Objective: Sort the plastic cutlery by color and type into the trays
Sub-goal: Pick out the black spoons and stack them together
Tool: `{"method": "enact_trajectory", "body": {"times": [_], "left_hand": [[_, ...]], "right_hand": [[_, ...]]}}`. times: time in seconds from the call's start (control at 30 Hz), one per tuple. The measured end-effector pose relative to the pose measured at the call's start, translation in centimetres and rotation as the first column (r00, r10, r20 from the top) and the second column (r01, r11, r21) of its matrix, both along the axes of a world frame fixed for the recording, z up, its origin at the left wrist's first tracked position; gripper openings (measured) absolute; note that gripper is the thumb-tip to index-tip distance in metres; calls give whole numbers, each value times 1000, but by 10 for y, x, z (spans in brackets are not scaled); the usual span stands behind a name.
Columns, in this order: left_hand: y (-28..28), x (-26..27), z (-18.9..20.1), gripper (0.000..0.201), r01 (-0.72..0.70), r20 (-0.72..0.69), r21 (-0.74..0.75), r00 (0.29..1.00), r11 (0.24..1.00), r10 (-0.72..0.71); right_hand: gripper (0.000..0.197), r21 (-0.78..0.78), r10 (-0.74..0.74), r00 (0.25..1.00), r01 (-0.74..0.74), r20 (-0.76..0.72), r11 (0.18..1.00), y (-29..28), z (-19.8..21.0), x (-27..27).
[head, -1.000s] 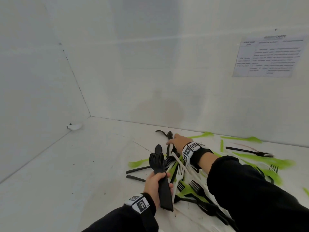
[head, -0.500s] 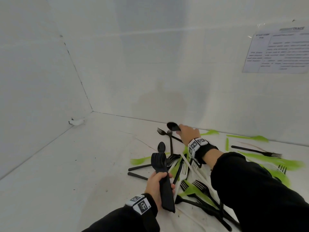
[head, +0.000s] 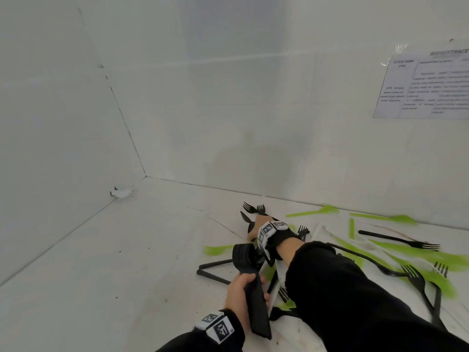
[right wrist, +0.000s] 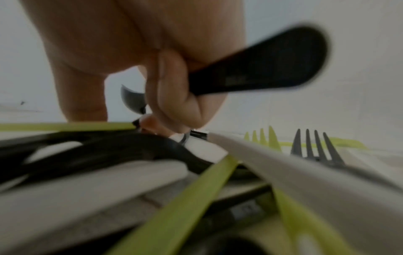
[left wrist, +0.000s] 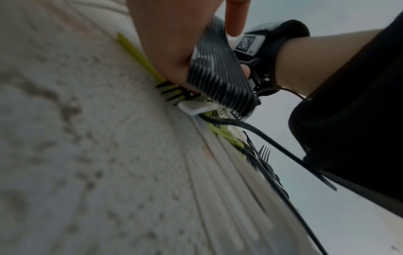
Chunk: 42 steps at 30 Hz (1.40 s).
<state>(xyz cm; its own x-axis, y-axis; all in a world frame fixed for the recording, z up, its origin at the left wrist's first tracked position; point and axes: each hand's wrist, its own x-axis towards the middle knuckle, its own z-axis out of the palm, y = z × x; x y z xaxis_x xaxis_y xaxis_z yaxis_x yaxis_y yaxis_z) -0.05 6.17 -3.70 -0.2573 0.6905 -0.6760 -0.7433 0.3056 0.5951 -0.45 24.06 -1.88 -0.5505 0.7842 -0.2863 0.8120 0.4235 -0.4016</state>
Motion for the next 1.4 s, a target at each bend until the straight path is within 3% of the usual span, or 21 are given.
{"method": "enact_trajectory", "body": {"times": [0.07,0.13,0.2,0.27,0.37,0.43,0.53,0.6,0.73,0.83,0.93,1.07,1.2,1.3,1.4], "left_hand": [[-1,0,0,24,-8,-19,6,1000,1000,8],[-2,0,0,26,-21,-31,16,999,1000,21],[-4,0,1,28,-25,-38,23,999,999,26],[-7,-1,2,31,-27,-46,33,999,999,28],[-14,-4,8,31,-44,-62,71,997,997,49],[-21,-7,11,32,-67,-83,89,994,994,75],[-31,-13,13,31,-106,-96,113,988,988,117],[-39,-15,13,29,-132,-81,118,987,984,142],[-53,-16,13,32,-142,-134,92,979,986,154],[-63,-18,11,32,-142,-172,82,973,986,154],[-68,-22,9,32,-154,-184,86,969,984,167],[-72,-26,11,32,-162,-172,87,969,983,175],[-72,-27,10,32,-158,-175,88,970,983,172],[-71,-25,9,32,-150,-161,87,974,985,162],[-69,-20,11,32,-138,-151,87,977,987,150]], "right_hand": [[15,-35,-50,993,47,-104,998,4,1,0],[26,-93,-173,953,154,-251,984,8,6,2],[27,-168,-287,836,234,-468,958,8,17,6],[24,-135,-293,722,270,-627,954,6,32,12],[29,-45,-260,664,323,-701,945,3,50,24],[38,-111,-284,689,286,-667,952,-2,52,30],[51,-193,-278,843,211,-461,958,-12,47,34],[45,-176,-211,905,155,-368,972,-28,40,36],[36,-228,-63,969,7,-238,974,-63,19,31],[31,-139,134,989,-140,-57,980,-77,5,19],[27,-31,214,976,-212,43,977,-81,-3,8],[36,57,184,983,-184,6,981,-75,0,4],[33,110,98,993,-90,-64,990,-68,17,6],[36,140,4,970,31,-242,990,-66,28,13],[40,112,-26,886,87,-462,990,-71,33,19]]}}
